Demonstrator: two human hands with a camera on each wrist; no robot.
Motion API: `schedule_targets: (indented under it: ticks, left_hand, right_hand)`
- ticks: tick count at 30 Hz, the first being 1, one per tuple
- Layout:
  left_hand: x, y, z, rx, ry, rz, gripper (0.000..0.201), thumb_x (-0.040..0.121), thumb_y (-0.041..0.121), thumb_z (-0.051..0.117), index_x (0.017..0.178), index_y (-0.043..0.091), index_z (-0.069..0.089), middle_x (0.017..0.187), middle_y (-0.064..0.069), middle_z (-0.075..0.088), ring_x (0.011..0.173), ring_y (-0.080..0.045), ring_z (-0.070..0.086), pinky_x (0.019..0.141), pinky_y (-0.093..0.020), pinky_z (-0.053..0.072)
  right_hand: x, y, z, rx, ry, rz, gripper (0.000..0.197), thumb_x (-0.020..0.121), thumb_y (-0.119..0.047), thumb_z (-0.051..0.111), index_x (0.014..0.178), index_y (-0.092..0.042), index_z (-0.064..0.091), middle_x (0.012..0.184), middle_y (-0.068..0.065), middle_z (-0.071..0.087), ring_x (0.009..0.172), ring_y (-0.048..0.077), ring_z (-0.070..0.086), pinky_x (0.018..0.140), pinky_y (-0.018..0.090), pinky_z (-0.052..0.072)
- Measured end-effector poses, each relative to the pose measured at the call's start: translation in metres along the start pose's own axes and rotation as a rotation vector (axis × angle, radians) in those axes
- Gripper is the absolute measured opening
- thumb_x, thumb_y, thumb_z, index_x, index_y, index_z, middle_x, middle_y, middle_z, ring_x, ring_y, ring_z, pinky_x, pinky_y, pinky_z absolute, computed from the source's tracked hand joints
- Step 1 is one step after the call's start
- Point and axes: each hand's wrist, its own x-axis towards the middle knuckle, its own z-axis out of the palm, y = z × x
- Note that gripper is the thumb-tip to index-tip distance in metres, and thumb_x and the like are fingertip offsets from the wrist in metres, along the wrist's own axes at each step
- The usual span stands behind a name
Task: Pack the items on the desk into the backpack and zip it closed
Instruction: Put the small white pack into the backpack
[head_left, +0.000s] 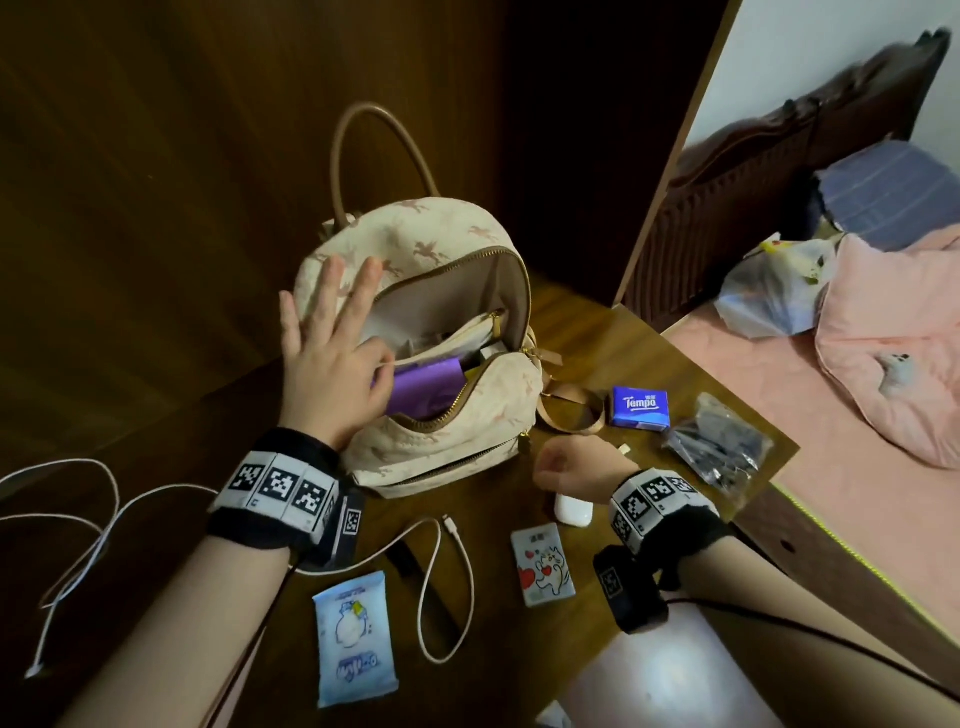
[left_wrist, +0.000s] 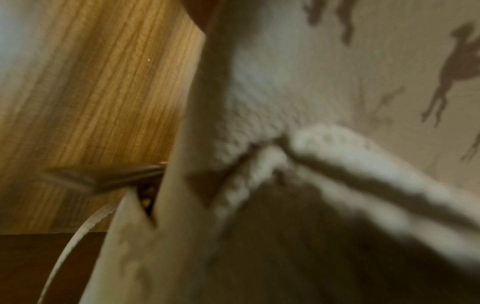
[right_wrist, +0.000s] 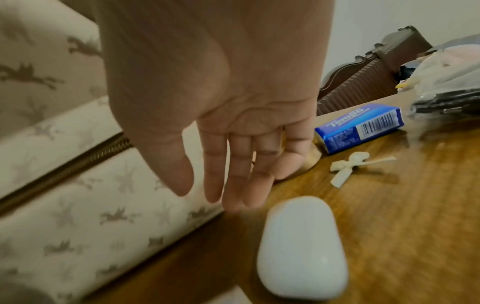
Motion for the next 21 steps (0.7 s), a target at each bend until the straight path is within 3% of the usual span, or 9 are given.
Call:
schedule_targets:
  ticks: [5, 9, 13, 21]
  left_hand:
    - [-0.002, 0.000, 0.003, 0.033, 0.007, -0.002, 0.020, 0.081, 0.024, 0.053, 0.068, 0.014, 0.065, 0.160, -0.005, 0.015, 0.146, -0.035, 0.004, 0.111, -0.063, 0.005]
    - [-0.001, -0.001, 0.005, 0.038, -0.007, -0.004, 0.021, 0.082, 0.025, 0.053, 0.071, 0.014, 0.066, 0.160, -0.005, 0.012, 0.146, -0.035, 0.004, 0.111, -0.063, 0.004]
    - [-0.002, -0.002, 0.006, 0.026, 0.004, 0.003, 0.016, 0.082, 0.022, 0.058, 0.072, 0.013, 0.066, 0.160, -0.006, 0.013, 0.146, -0.036, 0.004, 0.111, -0.063, 0.004]
    - [-0.002, -0.001, 0.007, 0.031, 0.029, 0.018, 0.027, 0.084, 0.028, 0.046, 0.071, 0.014, 0.066, 0.160, -0.005, 0.014, 0.146, -0.036, 0.005, 0.111, -0.064, 0.005]
  right_hand:
    - [-0.006, -0.003, 0.015, -0.220, -0.169, -0.005, 0.037, 0.085, -0.050, 0.059, 0.111, -0.024, 0.065, 0.107, -0.004, 0.065, 0.094, 0.012, 0.059, 0.076, 0.022, 0.049]
    - [-0.006, -0.006, 0.026, -0.397, -0.199, -0.052, 0.056, 0.078, -0.057, 0.064, 0.123, -0.025, 0.058, 0.114, -0.003, 0.060, 0.101, 0.016, 0.056, 0.082, 0.026, 0.048]
    - [-0.006, -0.008, 0.030, -0.491, -0.228, -0.100, 0.051, 0.078, -0.057, 0.064, 0.117, -0.024, 0.062, 0.111, -0.002, 0.059, 0.099, 0.017, 0.053, 0.081, 0.027, 0.047]
    - [-0.009, -0.009, 0.032, -0.369, -0.233, -0.060, 0.046, 0.077, -0.049, 0.069, 0.113, -0.021, 0.060, 0.107, 0.000, 0.065, 0.096, 0.017, 0.058, 0.079, 0.026, 0.048]
